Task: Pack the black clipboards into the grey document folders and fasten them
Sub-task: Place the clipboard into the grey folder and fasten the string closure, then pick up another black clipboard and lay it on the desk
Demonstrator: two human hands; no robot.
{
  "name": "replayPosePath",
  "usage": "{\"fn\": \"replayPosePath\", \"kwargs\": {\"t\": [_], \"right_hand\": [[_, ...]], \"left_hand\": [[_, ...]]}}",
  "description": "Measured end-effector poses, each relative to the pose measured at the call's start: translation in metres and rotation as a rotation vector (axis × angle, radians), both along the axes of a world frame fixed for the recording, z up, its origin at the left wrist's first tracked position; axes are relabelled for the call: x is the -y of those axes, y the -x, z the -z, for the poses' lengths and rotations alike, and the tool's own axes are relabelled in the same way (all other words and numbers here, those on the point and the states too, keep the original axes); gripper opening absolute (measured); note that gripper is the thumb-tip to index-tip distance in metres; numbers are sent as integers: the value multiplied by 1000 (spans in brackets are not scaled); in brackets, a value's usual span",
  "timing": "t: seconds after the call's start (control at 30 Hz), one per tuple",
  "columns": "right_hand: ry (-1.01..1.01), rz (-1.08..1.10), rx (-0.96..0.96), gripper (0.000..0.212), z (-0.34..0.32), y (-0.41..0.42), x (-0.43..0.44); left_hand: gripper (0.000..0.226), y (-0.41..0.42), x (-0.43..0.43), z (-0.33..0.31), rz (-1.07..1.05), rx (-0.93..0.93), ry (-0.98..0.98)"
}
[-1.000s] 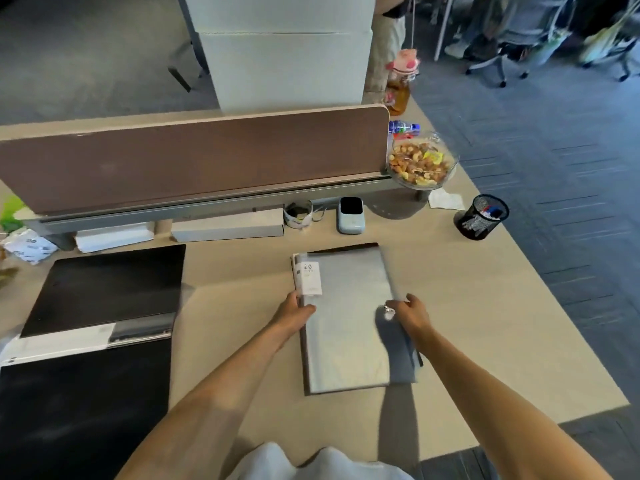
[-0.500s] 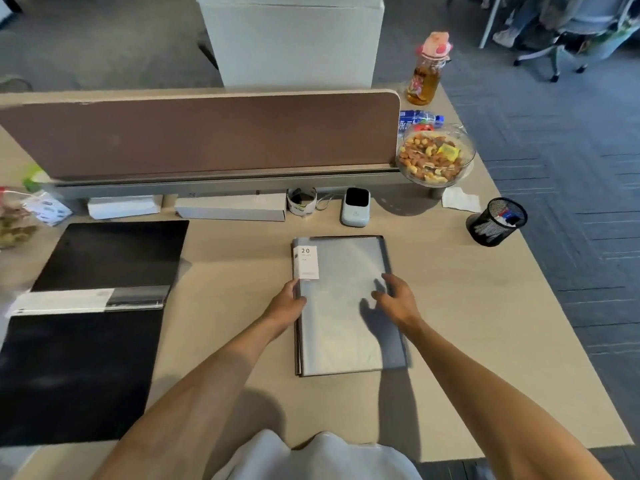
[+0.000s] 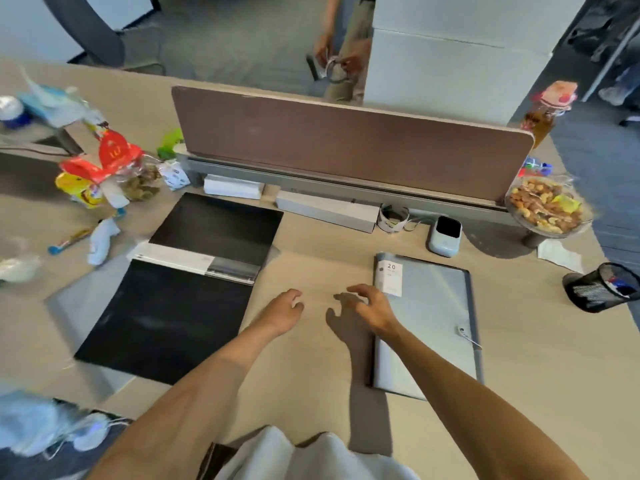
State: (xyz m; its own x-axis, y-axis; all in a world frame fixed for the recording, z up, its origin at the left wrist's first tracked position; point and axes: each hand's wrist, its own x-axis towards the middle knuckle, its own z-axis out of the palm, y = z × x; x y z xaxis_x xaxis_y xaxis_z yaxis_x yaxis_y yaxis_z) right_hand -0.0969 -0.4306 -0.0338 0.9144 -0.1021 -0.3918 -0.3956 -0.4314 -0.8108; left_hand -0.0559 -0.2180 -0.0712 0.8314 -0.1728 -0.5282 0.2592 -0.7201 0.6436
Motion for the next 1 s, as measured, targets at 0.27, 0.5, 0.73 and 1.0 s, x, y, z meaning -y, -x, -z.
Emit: {"fn": "replayPosePath", "kwargs": {"t": [0.27, 0.5, 0.73, 1.0], "right_hand": [[-15, -76, -89, 24, 13, -46, -118], [9, 20, -123, 29, 31, -90, -193], [58, 217, -195, 36, 51, -125, -234], [42, 300, -203, 29, 60, -139, -249]], "left_hand": [[38, -15, -121, -8, -134, 33, -15], [36, -57, -210, -5, -286, 128, -48], [39, -112, -281, 7, -411, 192, -143], [56, -153, -312, 16, -433, 137, -195]]}}
